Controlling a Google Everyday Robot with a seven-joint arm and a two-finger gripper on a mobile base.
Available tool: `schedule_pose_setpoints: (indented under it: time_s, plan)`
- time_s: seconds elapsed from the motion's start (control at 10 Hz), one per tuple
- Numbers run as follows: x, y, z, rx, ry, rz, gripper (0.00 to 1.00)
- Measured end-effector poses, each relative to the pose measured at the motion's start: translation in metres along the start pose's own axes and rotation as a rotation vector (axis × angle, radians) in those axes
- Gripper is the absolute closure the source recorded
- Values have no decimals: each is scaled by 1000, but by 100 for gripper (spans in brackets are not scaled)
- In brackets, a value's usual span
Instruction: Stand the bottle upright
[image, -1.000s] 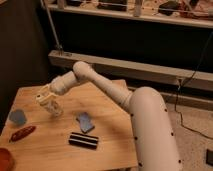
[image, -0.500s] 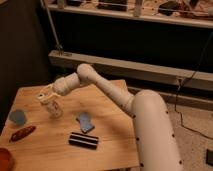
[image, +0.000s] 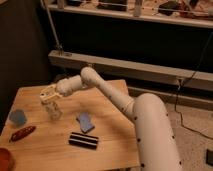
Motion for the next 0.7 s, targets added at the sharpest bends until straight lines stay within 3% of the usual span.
schedule_pose_setpoints:
  time_s: [0.4, 0.7]
  plan:
    - [5, 1, -2, -7, -27, 9, 39]
    - [8, 0, -3, -6, -24, 8, 36]
